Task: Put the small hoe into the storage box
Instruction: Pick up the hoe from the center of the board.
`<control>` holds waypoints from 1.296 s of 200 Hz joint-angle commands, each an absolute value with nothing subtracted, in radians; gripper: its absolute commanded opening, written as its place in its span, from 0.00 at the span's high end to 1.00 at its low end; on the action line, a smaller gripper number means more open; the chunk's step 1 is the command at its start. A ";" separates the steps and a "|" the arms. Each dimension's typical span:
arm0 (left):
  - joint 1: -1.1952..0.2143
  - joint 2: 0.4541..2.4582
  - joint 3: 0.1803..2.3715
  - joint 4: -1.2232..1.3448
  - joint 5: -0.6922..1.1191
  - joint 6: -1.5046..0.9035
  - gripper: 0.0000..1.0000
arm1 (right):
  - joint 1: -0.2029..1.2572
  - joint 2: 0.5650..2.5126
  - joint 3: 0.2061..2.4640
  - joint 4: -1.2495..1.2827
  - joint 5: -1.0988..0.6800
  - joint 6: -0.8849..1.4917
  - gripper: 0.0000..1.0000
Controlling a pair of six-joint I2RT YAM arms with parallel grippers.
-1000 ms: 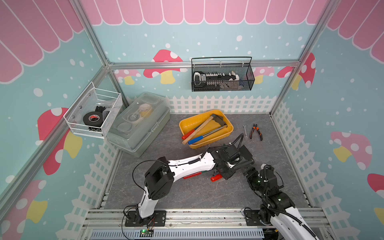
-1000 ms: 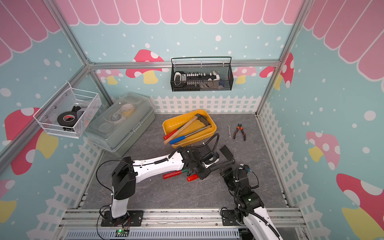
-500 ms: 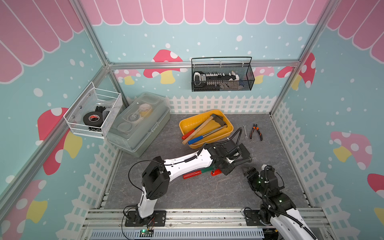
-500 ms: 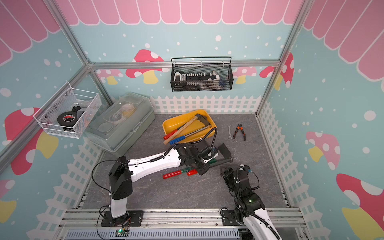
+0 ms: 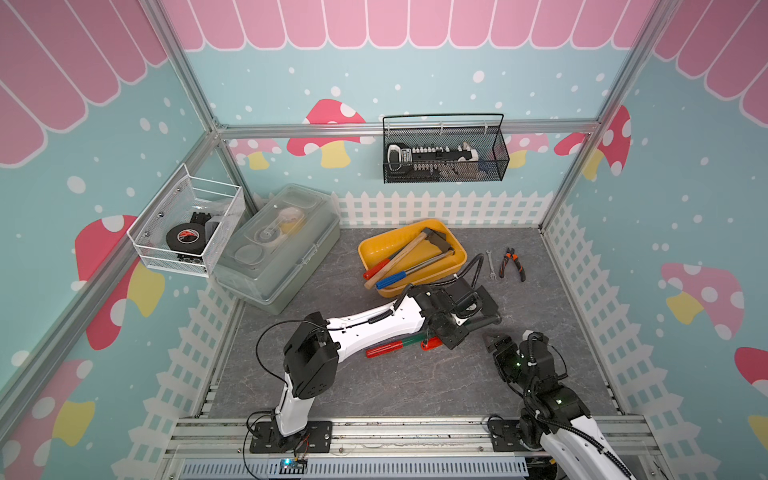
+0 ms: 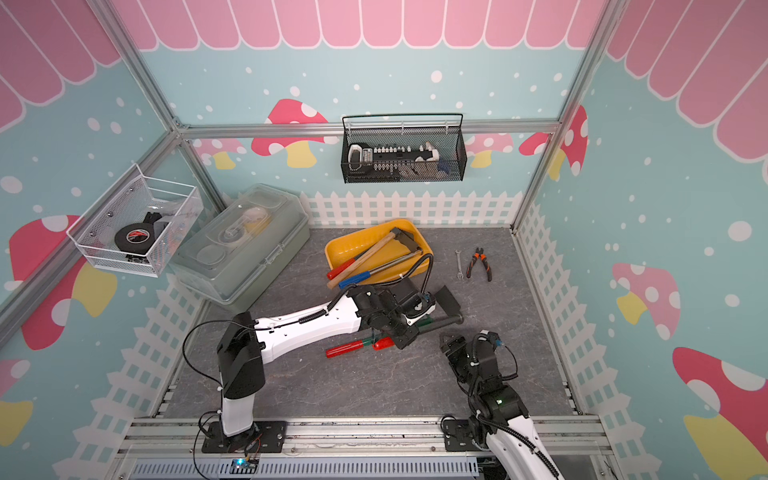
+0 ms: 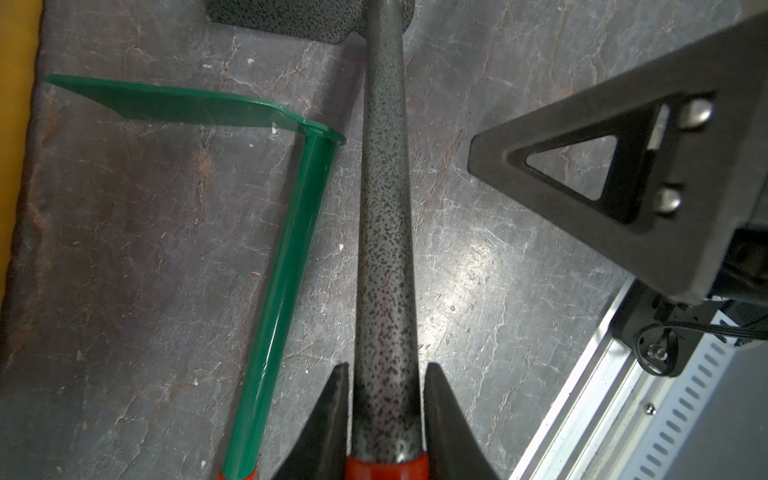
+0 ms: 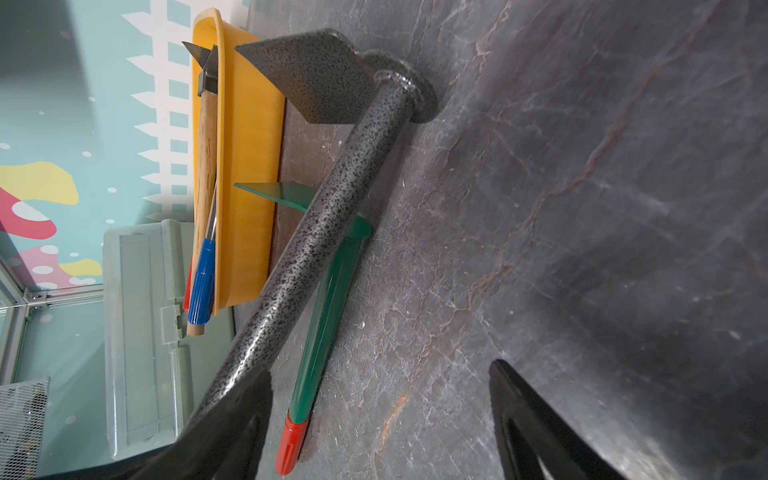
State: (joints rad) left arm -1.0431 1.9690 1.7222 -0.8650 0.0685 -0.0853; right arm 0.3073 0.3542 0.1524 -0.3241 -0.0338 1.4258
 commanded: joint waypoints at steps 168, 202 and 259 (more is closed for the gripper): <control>-0.977 1.885 1.824 -0.839 0.049 -0.031 1.00 | 0.305 0.389 0.161 -0.276 -0.005 1.439 0.19; -0.952 1.864 1.825 -0.841 0.054 -0.016 1.00 | 0.305 0.405 0.166 -0.268 -0.006 1.433 0.19; -0.909 1.831 1.822 -0.841 0.050 0.003 1.00 | 0.305 0.413 0.168 -0.261 -0.009 1.432 0.19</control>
